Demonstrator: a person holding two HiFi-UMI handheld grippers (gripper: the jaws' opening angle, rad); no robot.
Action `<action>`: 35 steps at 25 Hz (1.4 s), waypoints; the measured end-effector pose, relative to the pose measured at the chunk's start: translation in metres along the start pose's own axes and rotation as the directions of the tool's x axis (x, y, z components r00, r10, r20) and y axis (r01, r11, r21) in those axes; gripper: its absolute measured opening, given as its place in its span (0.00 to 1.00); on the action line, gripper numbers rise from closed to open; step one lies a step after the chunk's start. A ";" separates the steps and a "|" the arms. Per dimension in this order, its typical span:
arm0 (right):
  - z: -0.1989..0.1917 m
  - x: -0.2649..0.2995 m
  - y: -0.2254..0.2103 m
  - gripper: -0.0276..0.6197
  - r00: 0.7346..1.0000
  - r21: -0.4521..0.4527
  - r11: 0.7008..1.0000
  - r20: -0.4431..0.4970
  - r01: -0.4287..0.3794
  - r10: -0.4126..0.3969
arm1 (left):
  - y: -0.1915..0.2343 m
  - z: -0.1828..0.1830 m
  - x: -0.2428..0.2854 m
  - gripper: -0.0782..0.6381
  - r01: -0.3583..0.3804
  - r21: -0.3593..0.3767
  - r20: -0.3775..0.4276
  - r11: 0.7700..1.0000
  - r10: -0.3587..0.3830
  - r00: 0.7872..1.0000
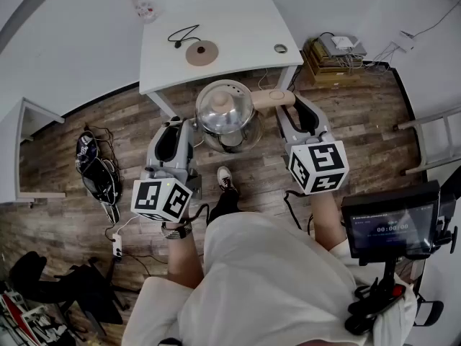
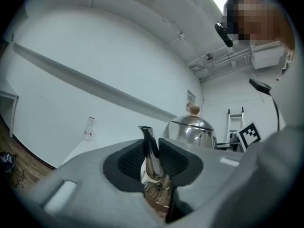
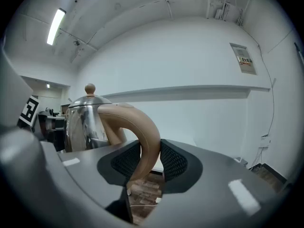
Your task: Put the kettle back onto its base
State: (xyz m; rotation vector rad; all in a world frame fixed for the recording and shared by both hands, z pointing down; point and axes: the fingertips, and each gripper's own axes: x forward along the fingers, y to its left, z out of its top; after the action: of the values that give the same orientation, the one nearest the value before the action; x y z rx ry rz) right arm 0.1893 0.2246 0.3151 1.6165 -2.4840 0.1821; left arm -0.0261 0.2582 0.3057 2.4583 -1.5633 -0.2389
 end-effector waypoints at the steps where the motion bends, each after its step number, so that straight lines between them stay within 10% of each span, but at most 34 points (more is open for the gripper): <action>1: 0.001 -0.005 0.000 0.25 1.000 0.002 1.000 0.000 0.001 -0.001 | -0.004 0.001 -0.003 0.24 0.002 0.004 -0.002 1.000 -0.002 1.000; 16: -0.015 -0.024 -0.006 0.26 1.000 0.063 0.998 -0.020 -0.006 0.007 | -0.021 -0.013 -0.011 0.24 0.022 -0.007 -0.029 1.000 -0.022 0.999; 35: 0.006 0.141 0.000 0.26 0.998 0.079 0.997 -0.056 -0.017 0.021 | 0.105 0.010 0.093 0.24 0.027 -0.006 -0.041 1.000 -0.027 0.999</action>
State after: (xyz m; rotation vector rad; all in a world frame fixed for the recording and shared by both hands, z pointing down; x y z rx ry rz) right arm 0.1327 0.0970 0.3384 1.5943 -2.4790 0.3283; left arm -0.0810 0.1292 0.3224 2.4653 -1.5124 -0.1955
